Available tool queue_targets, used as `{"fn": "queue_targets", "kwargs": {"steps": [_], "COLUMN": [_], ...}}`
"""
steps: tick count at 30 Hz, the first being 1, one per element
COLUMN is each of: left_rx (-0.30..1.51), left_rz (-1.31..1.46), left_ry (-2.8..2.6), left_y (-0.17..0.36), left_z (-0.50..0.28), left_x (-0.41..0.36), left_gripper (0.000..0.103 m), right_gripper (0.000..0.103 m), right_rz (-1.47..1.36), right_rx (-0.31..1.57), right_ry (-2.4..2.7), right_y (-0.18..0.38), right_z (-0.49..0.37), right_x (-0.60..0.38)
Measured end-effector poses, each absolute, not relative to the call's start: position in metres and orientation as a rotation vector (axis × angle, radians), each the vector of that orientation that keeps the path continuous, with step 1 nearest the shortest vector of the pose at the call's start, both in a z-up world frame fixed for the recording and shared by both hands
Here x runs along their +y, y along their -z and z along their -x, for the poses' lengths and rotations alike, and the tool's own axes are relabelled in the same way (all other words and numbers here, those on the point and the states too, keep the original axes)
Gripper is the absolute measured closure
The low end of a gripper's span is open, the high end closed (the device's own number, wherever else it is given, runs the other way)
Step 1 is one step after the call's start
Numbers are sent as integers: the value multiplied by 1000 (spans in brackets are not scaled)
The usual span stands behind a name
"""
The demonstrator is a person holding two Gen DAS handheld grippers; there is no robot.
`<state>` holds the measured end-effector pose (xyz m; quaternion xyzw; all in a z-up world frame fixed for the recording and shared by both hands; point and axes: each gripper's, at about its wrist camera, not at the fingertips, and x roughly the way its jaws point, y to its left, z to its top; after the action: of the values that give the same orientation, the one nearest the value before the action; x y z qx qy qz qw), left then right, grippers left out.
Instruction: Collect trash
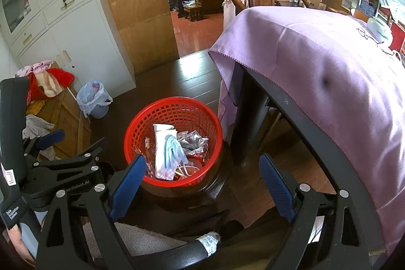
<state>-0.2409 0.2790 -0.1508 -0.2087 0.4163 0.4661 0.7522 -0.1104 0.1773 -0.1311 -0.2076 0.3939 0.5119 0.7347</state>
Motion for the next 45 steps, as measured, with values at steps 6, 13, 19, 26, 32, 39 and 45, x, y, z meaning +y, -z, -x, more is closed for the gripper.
{"fn": "queue_targets", "kwargs": {"steps": [6,13,19,26,32,39,45], "left_rx": [900,901,902,902,900,900,901], "left_rz": [466,464,463,462,460,459,459], "left_ry": [-1012,-1006,-1005,-1005,-1005,-1005,-1005], "left_y": [150,149,149,149,149,149,149], "left_z": [242,241,241,241,240,239,239], "left_x": [281,280,280,280,280,279,279], "left_gripper": [7,7,7,7,7,7,7], "right_gripper": [14,14,14,14,14,14,14], "right_rz": [453,451,451,448,450,448,448], "right_rx": [861,856,855,856,854,854,854], "right_ry": [-1126,-1126,-1126,-1127,-1127,-1127,-1128], "right_y": [130,128,128,127,127,127,127], "right_z": [110,111,111,111,112,112,112], "right_x": [176,176,176,176,176,177,177]}}
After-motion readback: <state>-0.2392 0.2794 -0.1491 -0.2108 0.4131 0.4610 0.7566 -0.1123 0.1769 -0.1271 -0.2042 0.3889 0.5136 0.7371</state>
